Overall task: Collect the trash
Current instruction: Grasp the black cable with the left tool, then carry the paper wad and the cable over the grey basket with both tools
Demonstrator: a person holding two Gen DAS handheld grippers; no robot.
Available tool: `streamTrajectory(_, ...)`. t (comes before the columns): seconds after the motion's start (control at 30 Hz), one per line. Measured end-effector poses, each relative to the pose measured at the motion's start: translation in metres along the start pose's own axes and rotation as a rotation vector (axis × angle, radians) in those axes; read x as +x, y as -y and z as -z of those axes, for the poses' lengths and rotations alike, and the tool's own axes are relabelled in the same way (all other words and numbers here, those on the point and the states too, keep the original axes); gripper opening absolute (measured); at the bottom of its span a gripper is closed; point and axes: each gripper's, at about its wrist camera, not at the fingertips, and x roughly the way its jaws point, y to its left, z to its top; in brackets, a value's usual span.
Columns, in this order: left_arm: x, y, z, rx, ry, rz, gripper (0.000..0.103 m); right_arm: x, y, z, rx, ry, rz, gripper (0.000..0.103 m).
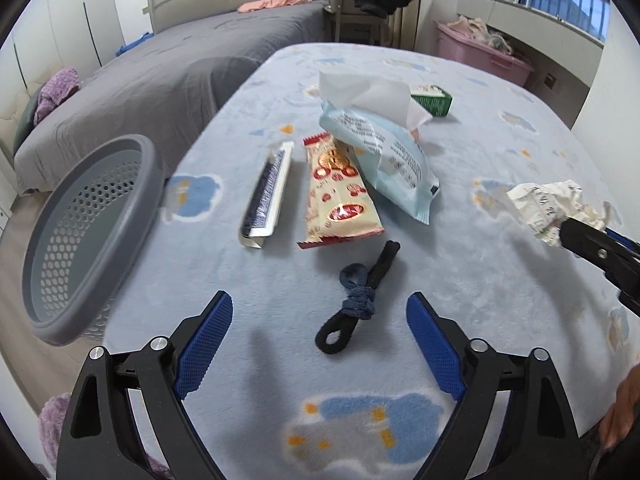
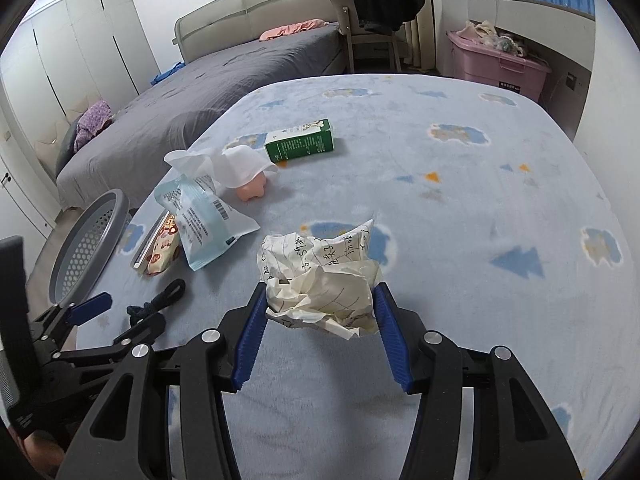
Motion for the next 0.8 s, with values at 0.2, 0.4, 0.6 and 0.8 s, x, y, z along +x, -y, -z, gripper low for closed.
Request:
streamTrajectory(0.2, 0.013, 0.004, -0.001, 0.006, -0.027, 0.01, 0.063, -0.002, 0.002, 0.004, 0.008, 0.0, -0.013, 0.052)
streamTrajectory(0.4, 0.008, 0.01, -0.001, 0.029, -0.021, 0.068, 0.018, -0.003, 0.0, 0.005, 0.004, 0.001, -0.024, 0.052)
streamTrajectory(0.6, -0.004, 0.007, 0.0, 0.023, -0.008, 0.077, 0.012, -0.003, -0.009, 0.005, -0.009, -0.001, -0.037, 0.052)
streamTrajectory(0.8, -0.033, -0.018, -0.012, -0.024, 0.046, 0.063, 0.012, -0.009, -0.028, -0.003, -0.029, 0.005, -0.069, 0.052)
